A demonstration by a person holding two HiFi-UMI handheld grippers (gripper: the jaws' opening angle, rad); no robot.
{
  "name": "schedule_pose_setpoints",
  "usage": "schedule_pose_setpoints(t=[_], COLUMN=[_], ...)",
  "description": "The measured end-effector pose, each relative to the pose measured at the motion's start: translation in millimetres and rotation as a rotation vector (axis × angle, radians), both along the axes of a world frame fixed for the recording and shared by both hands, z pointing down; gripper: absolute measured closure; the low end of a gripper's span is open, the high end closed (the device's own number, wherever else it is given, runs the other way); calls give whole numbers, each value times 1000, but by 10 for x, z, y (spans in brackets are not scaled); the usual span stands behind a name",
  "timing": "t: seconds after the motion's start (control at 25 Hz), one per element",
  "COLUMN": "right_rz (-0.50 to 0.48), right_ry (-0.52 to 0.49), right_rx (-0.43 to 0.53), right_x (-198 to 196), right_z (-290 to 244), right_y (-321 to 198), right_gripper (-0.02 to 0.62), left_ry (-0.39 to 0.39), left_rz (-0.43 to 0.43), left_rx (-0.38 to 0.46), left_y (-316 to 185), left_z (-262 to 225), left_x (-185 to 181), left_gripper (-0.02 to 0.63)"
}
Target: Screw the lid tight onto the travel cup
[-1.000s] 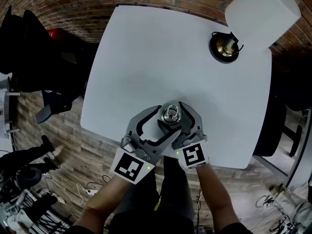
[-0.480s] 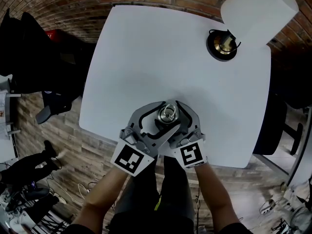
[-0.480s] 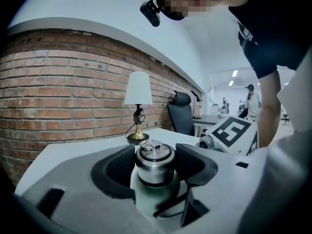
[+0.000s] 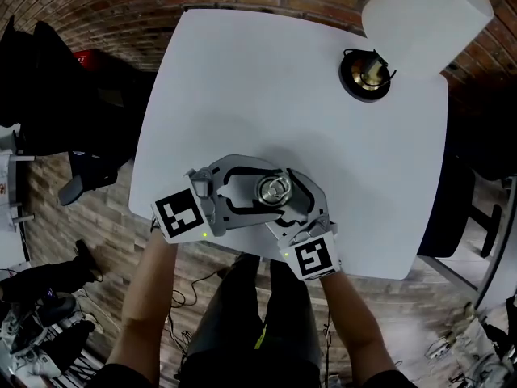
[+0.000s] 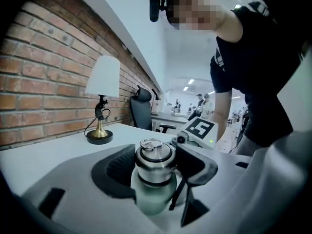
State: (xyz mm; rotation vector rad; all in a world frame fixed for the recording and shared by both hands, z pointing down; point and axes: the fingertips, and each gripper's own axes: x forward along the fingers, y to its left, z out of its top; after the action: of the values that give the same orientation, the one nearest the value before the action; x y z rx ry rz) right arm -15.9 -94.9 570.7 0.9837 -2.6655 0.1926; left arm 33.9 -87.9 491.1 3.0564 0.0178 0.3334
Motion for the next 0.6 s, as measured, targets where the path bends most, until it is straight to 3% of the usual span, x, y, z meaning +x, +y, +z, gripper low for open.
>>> schedule_pose_setpoints(t=[0.08,0.16,0.2,0.28,0.4,0.48,0.56,0.6], right_rz=[0,1,1,1,6,10,12,13], right_ry=[-1,-2,1,6,3,4,-2,-8], right_rx=[1,1,1,1,8,11,7,5], right_x=[-2,-6,-8,-11,-4,8,1,-3], right_z=[-3,-6,-5,-6,-19,-18,-16,-18], right_y=[1,2,4,8,-7,-12,-7,-7], right_gripper=[253,253,253,253,253,253,253,253], left_ry=[-24,-17,6,47,-18,-66,-76,-68], left_rz=[-2,-73,-141,-320,-551,-655,-708,-708], left_rx=[-38,-26,-24,-33,-38,-53,-5,35], left_y=[-2,-46,-79,-124,-111,-116,-165,-195], left_z=[34,26,-2,-59,18,119,134,106], left_x=[-16,-42,-69,-149,-186,-127,-86,-73], left_gripper=[345,318,270,259,259,259,270,324])
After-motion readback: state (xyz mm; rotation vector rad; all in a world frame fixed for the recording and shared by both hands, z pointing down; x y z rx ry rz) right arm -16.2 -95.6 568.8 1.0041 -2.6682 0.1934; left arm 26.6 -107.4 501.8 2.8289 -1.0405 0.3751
